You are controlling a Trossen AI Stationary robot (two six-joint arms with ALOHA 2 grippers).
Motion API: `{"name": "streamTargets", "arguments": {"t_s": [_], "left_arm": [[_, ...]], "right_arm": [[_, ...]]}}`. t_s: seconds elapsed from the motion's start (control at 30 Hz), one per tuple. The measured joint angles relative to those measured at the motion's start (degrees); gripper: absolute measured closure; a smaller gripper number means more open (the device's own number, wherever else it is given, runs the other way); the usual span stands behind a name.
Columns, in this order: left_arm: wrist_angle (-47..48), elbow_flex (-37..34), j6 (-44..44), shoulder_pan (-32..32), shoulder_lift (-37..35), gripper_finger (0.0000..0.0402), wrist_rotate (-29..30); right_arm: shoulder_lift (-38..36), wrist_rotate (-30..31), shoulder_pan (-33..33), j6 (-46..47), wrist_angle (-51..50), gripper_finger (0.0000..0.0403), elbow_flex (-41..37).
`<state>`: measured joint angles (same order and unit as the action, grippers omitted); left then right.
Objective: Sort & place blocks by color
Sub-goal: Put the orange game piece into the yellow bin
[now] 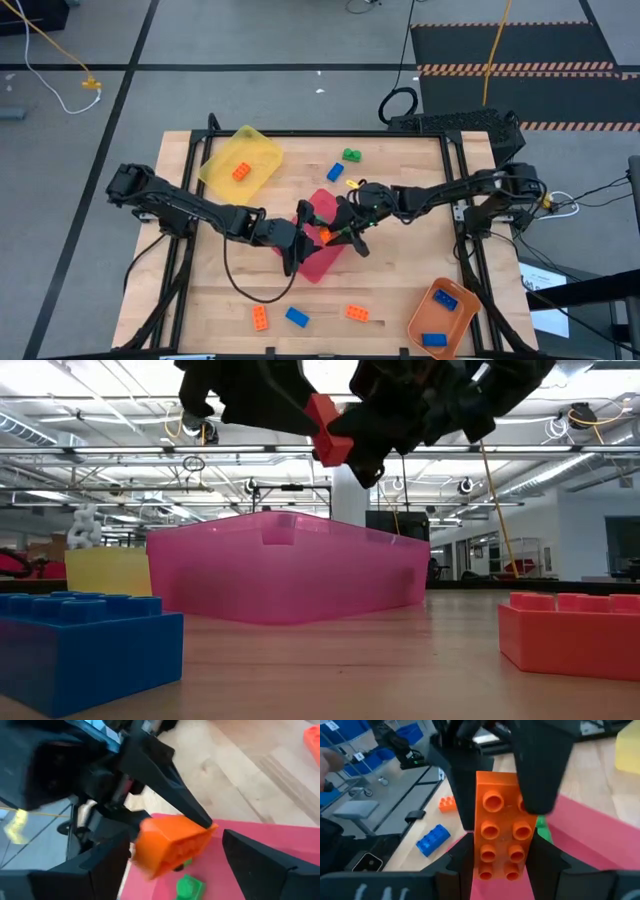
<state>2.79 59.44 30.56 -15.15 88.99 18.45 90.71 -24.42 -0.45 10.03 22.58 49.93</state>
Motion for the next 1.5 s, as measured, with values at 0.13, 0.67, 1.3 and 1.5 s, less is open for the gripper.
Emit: {"name": "streamTargets", "arguments": {"t_s": [0.13, 0.67, 1.3, 1.5], "left_arm": [[-1.7, 0.0, 0.0, 0.0, 0.0, 0.0108, 0.0], [-1.1, 0.0, -0.1, 0.7, -0.1, 0.0191, -3.0], [2.4, 0.0, 1.1, 0.6, -0.1, 0.031, -2.2], [2.5, 0.0, 2.3, 0.9, -0.1, 0.0311, 0.6]], "right_arm": [[1.3, -0.5, -0.1, 0.2, 0.5, 0.0281, 0.0], [2.1, -2.8, -0.1, -0.2, 4.0, 0.0281, -0.1], [2.1, -2.4, -0.2, -0.2, 4.8, 0.0286, -0.2], [2.0, -2.8, 0.0, -2.1, 5.0, 0.0387, 0.0]]}}
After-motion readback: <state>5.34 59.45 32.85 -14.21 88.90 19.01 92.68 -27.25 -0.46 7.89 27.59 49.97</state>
